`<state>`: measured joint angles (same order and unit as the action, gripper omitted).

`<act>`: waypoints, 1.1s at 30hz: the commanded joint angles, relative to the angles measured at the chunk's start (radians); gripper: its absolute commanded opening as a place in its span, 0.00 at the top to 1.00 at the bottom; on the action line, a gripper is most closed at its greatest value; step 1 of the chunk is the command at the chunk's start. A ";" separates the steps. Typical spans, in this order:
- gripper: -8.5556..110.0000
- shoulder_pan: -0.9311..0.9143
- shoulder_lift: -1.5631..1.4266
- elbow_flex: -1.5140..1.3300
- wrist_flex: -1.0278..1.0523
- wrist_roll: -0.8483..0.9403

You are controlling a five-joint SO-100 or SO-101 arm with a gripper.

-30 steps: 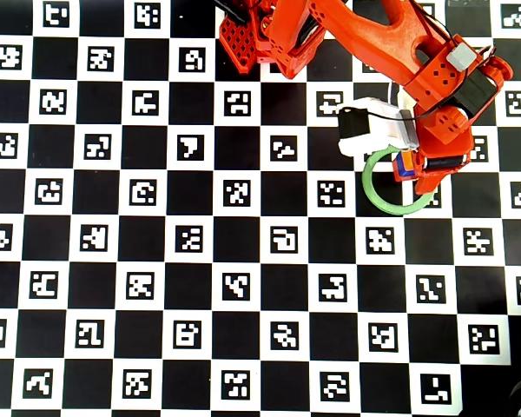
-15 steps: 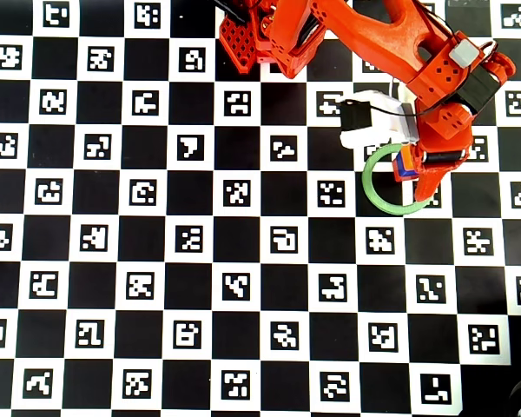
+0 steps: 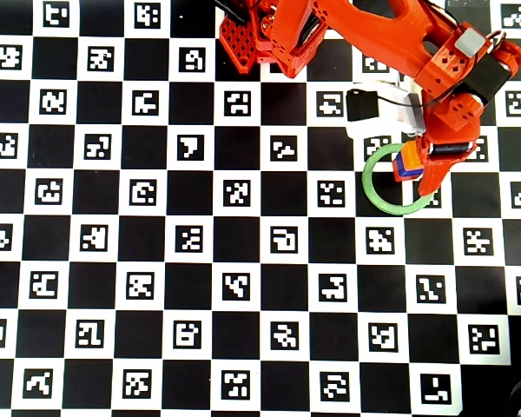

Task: Grab the red cube then put it in the green circle then put the blue cube on top and finally the orange cube on top

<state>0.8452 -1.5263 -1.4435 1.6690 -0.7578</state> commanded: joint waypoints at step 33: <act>0.89 -0.862 -0.236 0.052 -0.020 0.785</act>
<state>0.0491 -1.6536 -1.3760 1.7073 -0.0368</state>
